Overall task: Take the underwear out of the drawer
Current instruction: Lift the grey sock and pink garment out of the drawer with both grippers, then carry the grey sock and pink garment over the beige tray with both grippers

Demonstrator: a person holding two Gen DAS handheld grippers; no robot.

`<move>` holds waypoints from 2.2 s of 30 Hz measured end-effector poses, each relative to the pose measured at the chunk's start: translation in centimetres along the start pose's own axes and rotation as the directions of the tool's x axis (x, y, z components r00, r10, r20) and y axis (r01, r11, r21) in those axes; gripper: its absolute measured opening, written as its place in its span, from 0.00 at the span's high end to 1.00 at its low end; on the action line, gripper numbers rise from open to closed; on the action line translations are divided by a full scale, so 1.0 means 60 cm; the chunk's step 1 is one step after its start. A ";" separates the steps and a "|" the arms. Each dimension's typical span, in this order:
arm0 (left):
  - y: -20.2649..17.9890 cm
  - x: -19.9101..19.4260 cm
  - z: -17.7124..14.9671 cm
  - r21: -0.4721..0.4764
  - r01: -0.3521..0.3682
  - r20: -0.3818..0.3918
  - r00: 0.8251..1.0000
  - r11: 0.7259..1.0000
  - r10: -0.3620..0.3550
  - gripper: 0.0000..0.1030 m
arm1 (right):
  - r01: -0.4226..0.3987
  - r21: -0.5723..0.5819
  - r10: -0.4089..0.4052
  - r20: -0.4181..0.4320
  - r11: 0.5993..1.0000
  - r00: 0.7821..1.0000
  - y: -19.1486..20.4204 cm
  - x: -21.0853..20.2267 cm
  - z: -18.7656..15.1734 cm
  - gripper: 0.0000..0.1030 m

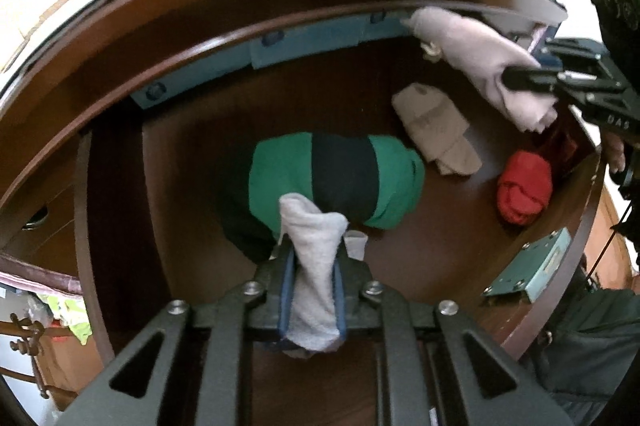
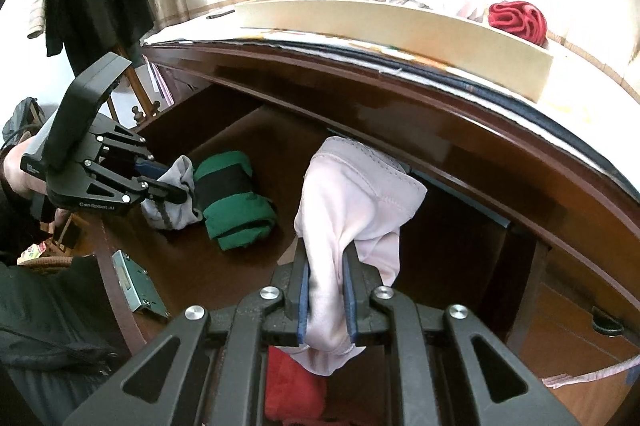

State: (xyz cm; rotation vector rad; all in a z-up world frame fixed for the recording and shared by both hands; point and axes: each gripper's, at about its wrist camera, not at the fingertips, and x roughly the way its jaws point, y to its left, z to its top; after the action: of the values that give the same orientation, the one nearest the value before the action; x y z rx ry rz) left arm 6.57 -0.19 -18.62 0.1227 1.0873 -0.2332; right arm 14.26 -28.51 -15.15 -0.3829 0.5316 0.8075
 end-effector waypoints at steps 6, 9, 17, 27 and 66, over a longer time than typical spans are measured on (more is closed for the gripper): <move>0.007 -0.030 -0.012 -0.025 0.047 0.089 0.995 0.999 -0.045 0.87 | 0.011 -0.022 -0.011 0.024 1.000 1.000 0.005 -0.008 -0.001 0.85; 0.012 -0.051 0.013 -0.045 0.075 0.146 0.987 0.996 -0.068 0.87 | 0.016 -0.051 -0.014 0.034 0.999 0.999 0.012 -0.012 -0.002 0.85; 0.008 -0.090 0.019 -0.071 0.109 0.251 0.964 0.991 -0.088 0.87 | 0.011 -0.108 -0.005 0.059 0.994 0.998 0.028 -0.019 -0.004 0.85; -0.001 -0.117 0.022 -0.089 0.120 0.367 0.927 0.989 -0.080 0.87 | 0.002 -0.123 0.011 0.104 0.992 0.995 0.032 -0.032 -0.011 0.85; -0.006 -0.165 0.020 -0.159 0.047 0.504 0.863 0.986 0.040 0.87 | 0.150 -0.194 -0.081 0.320 0.969 0.944 0.074 -0.084 -0.019 0.85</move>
State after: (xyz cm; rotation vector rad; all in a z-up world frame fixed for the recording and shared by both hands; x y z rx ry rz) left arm 3.15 0.43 -9.28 -0.0906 0.5751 -0.1629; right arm 7.66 -29.21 -13.67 -0.4732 0.1251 0.7948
